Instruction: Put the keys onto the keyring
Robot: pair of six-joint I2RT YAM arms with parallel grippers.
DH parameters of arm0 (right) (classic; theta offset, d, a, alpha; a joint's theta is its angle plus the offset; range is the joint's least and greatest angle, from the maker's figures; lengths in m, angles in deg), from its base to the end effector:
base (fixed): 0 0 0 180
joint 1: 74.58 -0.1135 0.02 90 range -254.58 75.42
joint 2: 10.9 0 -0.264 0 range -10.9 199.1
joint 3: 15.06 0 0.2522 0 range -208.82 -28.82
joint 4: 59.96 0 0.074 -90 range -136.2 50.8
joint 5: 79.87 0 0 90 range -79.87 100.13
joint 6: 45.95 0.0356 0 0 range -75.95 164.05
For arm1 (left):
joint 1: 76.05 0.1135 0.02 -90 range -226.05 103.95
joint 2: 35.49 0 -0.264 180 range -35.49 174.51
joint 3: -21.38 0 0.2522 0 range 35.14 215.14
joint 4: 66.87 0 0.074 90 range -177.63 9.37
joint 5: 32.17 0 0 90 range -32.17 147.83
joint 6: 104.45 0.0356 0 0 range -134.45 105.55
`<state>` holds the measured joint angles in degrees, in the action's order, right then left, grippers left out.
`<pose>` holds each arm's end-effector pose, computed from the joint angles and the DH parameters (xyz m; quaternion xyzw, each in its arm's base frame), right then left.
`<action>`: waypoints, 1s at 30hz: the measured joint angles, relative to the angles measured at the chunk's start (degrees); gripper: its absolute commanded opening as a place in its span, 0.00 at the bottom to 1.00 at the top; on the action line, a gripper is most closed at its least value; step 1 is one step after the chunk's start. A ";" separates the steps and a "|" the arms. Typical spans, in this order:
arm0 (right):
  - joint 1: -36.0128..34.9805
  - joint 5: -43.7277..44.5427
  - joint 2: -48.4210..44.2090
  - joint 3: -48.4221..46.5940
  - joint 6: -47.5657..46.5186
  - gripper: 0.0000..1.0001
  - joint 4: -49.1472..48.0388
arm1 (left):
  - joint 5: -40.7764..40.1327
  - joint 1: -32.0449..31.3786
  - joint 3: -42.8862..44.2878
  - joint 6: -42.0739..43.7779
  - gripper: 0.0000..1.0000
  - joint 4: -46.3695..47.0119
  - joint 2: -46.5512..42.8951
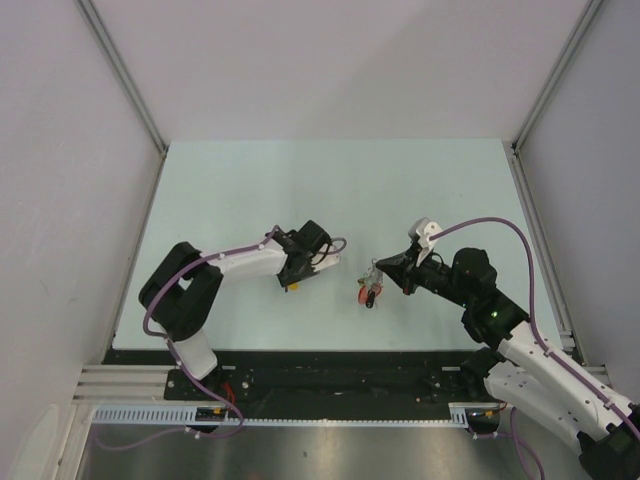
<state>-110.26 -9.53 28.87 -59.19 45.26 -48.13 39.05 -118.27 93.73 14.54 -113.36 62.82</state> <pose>0.1353 0.1119 0.2876 -0.3270 0.6740 0.3273 0.5759 0.2427 -0.2048 0.1616 0.5474 0.8073 0.1428 0.1681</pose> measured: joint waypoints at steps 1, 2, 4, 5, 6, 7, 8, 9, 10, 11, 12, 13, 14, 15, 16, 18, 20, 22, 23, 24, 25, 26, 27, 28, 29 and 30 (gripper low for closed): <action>-0.02 0.02 0.00 0.00 0.00 0.00 0.00 | 0.04 0.00 0.11 0.00 0.46 0.04 0.39; -0.09 0.15 0.00 0.00 0.00 0.00 0.02 | 0.07 0.00 0.15 0.02 0.46 0.07 0.68; -0.13 0.24 0.00 0.00 0.00 0.00 0.02 | 0.07 0.00 0.15 0.11 0.45 0.04 1.09; -0.15 0.31 0.00 0.00 0.00 0.00 0.02 | 0.07 0.00 0.17 0.13 0.45 0.04 1.16; -0.15 0.35 0.00 0.00 0.00 0.00 0.02 | 0.07 0.00 0.31 0.15 0.44 0.00 1.25; -0.15 0.37 0.00 0.00 0.00 0.00 0.02 | 0.07 0.00 0.59 0.20 0.42 0.02 1.40; -0.15 0.35 0.00 0.00 0.00 0.00 0.02 | 0.04 0.00 0.68 0.22 0.42 0.00 1.64; -0.15 0.35 0.00 0.00 0.00 0.00 0.02 | 0.02 0.00 0.94 0.24 0.42 -0.02 1.90; -0.15 0.37 0.00 0.00 0.00 0.00 0.02 | 0.00 0.00 1.22 0.44 0.42 -0.09 2.23; -0.15 0.37 0.00 0.00 0.00 0.00 0.02 | -0.07 0.00 1.53 0.50 0.43 -0.24 2.49; -0.17 0.37 0.00 0.00 0.00 0.00 0.02 | -0.07 0.00 1.84 0.52 0.43 -0.46 2.69; -0.20 0.37 0.00 0.00 0.00 0.00 0.02 | -0.07 0.00 2.10 0.50 0.43 -0.70 2.86; -0.22 0.39 0.00 0.00 0.00 0.00 0.02 | -0.02 0.00 2.19 0.48 0.43 -0.90 2.89; -0.22 0.39 0.00 0.00 0.00 0.00 0.02 | 0.00 0.00 2.27 0.46 0.43 -1.14 2.89; -0.24 0.39 0.00 0.00 0.00 0.00 0.02 | 0.09 0.00 2.29 0.44 0.43 -1.36 2.89; -0.24 0.39 0.00 0.00 0.00 0.00 0.02 | 0.44 -0.02 2.29 0.37 0.43 -1.90 2.67; -0.26 0.44 0.00 0.00 0.00 0.00 0.02 | 1.16 -0.04 2.29 0.02 0.44 -2.71 1.97; -0.26 0.61 0.00 0.00 0.00 0.00 0.02 | 1.60 -0.11 2.29 -0.09 0.44 -3.21 0.96; -0.26 0.68 0.00 0.00 0.00 0.00 0.02 | 1.70 -0.11 2.29 -0.09 0.44 -3.45 0.37; -0.26 0.79 0.00 0.00 0.00 0.00 0.02 | 1.95 -0.11 2.29 -0.09 0.44 -3.65 -0.13; -0.26 0.81 0.00 0.00 0.00 0.00 0.02 | 2.10 -0.11 2.29 -0.09 0.44 -3.76 -0.50; -0.26 0.81 0.00 0.00 0.00 0.00 0.02 | 2.25 -0.13 2.29 -0.09 0.43 -3.85 -0.70; -0.26 0.81 0.00 0.00 0.00 0.00 0.02 | 2.43 -0.15 2.29 -0.09 0.43 -3.91 -0.81; -0.26 0.81 0.00 0.00 -0.02 0.00 0.02 | 2.58 -0.15 2.29 -0.09 0.43 -3.98 -0.81; -0.26 0.81 0.00 0.00 0.00 0.00 0.02 | 2.71 -0.17 2.29 -0.09 0.43 -4.07 -0.81; -0.26 0.81 0.00 0.00 -0.02 0.00 0.02 | 2.73 -0.20 2.29 -0.09 0.43 -4.20 -0.81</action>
<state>-110.53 -8.72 28.87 -59.19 45.24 -48.11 41.78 -118.46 96.03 14.46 -117.56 62.01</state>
